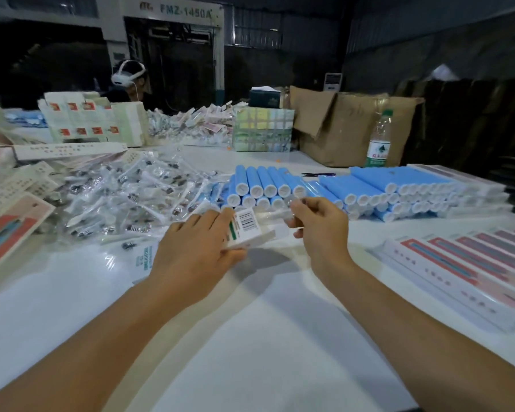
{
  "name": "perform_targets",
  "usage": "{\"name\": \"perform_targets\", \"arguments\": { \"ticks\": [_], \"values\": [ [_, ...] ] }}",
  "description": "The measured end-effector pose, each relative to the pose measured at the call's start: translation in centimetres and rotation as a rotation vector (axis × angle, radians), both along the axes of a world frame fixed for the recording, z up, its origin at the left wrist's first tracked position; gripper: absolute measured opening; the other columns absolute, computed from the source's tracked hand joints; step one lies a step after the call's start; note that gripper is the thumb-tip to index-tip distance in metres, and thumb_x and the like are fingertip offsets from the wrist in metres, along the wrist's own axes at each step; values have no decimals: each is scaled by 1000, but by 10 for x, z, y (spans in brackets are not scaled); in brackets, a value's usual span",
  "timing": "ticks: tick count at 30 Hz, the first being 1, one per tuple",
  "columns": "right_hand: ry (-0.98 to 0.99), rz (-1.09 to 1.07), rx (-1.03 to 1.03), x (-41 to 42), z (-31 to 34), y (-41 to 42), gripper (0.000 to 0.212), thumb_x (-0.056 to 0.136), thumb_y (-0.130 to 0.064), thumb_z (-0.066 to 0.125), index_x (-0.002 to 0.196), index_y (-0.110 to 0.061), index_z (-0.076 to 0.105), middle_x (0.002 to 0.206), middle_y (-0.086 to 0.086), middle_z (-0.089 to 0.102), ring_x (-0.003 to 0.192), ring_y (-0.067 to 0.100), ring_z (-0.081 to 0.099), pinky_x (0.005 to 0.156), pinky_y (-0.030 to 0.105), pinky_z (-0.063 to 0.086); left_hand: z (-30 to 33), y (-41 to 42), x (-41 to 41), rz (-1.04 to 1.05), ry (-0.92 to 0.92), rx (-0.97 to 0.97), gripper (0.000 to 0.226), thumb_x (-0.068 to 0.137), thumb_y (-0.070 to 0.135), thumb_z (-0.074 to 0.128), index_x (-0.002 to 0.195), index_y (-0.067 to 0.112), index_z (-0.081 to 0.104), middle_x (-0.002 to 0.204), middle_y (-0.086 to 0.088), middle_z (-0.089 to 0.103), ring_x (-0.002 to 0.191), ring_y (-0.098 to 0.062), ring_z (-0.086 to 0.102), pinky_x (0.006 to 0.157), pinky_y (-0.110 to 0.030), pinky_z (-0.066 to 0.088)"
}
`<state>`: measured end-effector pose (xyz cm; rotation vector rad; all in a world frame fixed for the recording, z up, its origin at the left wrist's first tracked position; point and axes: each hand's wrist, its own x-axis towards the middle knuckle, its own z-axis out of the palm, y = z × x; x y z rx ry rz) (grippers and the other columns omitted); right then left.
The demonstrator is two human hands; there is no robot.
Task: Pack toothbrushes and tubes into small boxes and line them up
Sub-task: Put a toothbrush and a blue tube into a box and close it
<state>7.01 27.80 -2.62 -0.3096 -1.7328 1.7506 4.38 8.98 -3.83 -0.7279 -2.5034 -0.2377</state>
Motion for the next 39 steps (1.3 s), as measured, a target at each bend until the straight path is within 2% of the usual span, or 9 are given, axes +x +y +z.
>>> {"name": "perform_targets", "arguments": {
  "ticks": [3,6,11,16,23,29,33,35,39],
  "values": [
    [-44,8,123,2,-5,-5,20,83,-18,70,64,-24,67,62,-13,64,57,-2,54,64,21,45,-1,6,6,-47,-10,-1,68,89,60,39,146,27,22,137,9,40,123,-16,37,92,-30,26],
    [-29,12,188,7,-6,-12,19,84,-18,68,66,-24,70,86,-1,68,82,9,60,82,33,49,-2,8,8,-63,-11,-6,69,89,60,37,147,27,19,140,10,37,126,-15,35,96,-30,26],
    [78,-113,436,10,-3,-14,25,83,-20,70,104,-31,63,78,-18,60,102,13,47,97,41,38,-2,7,6,-49,2,0,69,87,61,35,146,27,20,138,10,39,124,-15,37,94,-30,26],
    [212,-183,756,8,-8,-12,37,83,-10,70,118,-20,65,81,-18,63,98,17,46,94,41,33,-4,5,2,-20,-8,-14,67,88,62,35,144,27,21,136,9,40,122,-16,37,93,-31,28],
    [590,-467,1495,-1,-12,1,30,74,0,76,102,-12,74,73,-6,72,91,20,48,84,38,29,-4,1,3,-12,-39,-16,66,89,61,40,143,27,22,137,8,40,124,-18,36,93,-33,28],
    [685,-529,1703,-1,-8,6,27,78,1,71,100,-15,75,80,-5,74,90,20,48,88,41,31,-2,1,6,-37,-50,-12,67,91,59,42,145,26,20,138,8,38,126,-18,35,96,-33,27],
    [413,-92,1432,5,-5,-2,45,79,2,68,120,-14,65,91,2,68,98,19,43,96,44,33,0,-1,6,-78,-52,-48,68,90,58,42,146,25,20,138,7,38,125,-18,35,97,-33,26],
    [155,239,1158,12,-5,-2,57,85,3,59,135,-20,46,101,-15,59,105,13,43,103,46,32,-1,-1,7,-93,-67,-45,69,90,58,42,146,26,19,139,7,38,124,-19,35,98,-34,26],
    [126,221,697,14,5,-2,39,86,5,58,106,-27,65,79,-14,72,86,13,68,87,30,50,-3,-1,4,-86,-79,-6,64,90,58,44,142,27,22,135,8,40,121,-19,36,96,-35,27]
  ]
}}
